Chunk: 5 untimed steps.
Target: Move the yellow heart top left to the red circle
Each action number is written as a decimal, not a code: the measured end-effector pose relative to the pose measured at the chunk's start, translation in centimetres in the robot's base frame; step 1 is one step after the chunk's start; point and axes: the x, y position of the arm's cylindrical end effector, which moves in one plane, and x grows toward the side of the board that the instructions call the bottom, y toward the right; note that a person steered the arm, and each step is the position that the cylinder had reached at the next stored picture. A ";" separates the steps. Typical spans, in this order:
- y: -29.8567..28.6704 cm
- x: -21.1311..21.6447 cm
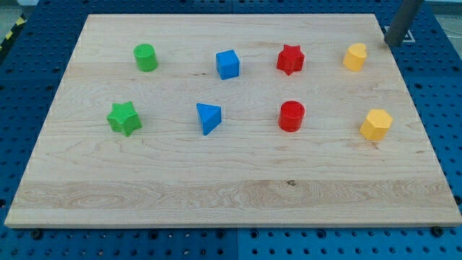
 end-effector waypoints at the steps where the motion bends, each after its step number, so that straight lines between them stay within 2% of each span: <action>1: -0.9 1.7; 2: -1.4 4.6; 3: -4.3 7.2; 4: -1.7 4.4; 5: -1.5 2.3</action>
